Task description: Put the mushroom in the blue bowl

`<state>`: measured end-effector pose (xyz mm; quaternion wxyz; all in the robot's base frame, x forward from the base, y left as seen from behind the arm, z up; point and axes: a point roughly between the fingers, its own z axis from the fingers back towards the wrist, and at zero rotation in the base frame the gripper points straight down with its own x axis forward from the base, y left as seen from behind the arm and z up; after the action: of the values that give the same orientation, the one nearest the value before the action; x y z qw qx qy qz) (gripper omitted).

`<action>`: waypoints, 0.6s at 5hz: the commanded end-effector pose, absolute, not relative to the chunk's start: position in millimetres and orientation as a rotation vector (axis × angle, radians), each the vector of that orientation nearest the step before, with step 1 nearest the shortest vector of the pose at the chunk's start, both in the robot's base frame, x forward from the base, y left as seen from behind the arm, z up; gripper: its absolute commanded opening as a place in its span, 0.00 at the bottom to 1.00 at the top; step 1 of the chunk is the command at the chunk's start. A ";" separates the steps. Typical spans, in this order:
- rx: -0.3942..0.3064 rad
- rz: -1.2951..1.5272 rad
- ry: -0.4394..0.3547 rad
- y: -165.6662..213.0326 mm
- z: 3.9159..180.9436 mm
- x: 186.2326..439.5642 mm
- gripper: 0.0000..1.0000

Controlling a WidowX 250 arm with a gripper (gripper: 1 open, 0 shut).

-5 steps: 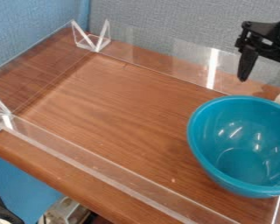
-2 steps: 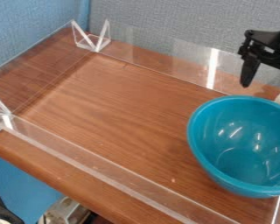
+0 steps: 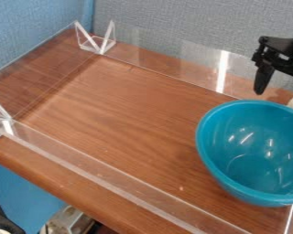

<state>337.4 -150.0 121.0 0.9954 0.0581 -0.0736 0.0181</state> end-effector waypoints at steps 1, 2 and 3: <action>0.087 0.041 -0.205 -151.1 140.3 346.6 1.00; 0.094 0.038 -0.197 -149.4 131.2 348.3 1.00; 0.101 0.034 -0.189 -147.5 121.8 349.9 1.00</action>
<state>345.7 -150.8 104.6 0.9955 0.0611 -0.0714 0.0085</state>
